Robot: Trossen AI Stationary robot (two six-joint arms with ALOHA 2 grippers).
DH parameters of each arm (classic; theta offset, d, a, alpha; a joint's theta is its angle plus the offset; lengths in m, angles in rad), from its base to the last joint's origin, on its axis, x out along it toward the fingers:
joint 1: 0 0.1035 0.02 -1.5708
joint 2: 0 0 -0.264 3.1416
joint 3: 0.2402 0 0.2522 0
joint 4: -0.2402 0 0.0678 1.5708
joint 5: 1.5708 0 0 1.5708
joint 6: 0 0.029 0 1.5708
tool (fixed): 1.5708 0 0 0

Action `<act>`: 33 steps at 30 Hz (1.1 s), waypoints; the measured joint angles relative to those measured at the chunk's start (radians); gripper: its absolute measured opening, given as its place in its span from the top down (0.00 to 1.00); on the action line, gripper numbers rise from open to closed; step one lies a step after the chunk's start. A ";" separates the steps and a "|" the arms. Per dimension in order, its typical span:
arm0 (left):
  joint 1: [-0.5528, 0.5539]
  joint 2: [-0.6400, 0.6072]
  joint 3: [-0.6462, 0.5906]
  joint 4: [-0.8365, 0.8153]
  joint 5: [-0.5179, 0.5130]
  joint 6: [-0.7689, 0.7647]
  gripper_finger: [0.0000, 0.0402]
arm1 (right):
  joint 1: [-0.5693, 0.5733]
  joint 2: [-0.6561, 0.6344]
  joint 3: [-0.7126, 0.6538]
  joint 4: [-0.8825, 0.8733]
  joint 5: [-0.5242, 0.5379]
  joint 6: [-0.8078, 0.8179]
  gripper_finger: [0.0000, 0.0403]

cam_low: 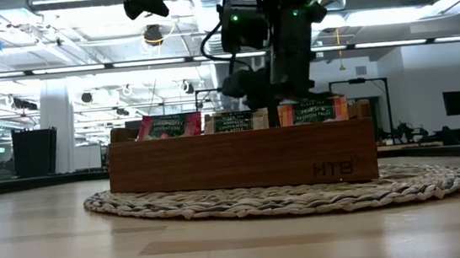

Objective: Pick & Place Tea
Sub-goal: Put the brown tea bag into the middle section of the wooden organizer

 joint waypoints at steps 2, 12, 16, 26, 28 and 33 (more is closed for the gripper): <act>0.000 0.000 0.000 0.000 0.000 0.000 0.92 | 0.000 0.000 -0.017 0.019 -0.005 0.020 0.35; 0.000 0.000 0.000 0.008 0.001 0.015 0.92 | 0.000 0.000 -0.020 0.037 -0.002 0.013 0.35; 0.000 0.000 0.000 0.008 0.001 0.015 0.92 | -0.002 0.000 -0.020 0.036 -0.002 0.006 0.35; 0.000 0.001 0.000 0.029 0.003 0.014 0.92 | 0.006 0.060 -0.019 0.046 -0.052 -0.013 0.35; 0.000 0.001 0.000 0.030 0.003 0.014 0.92 | 0.013 0.061 -0.019 0.047 -0.049 -0.013 0.35; 0.000 0.001 0.000 0.031 0.003 0.014 0.92 | 0.012 0.058 -0.019 0.055 -0.036 -0.013 0.35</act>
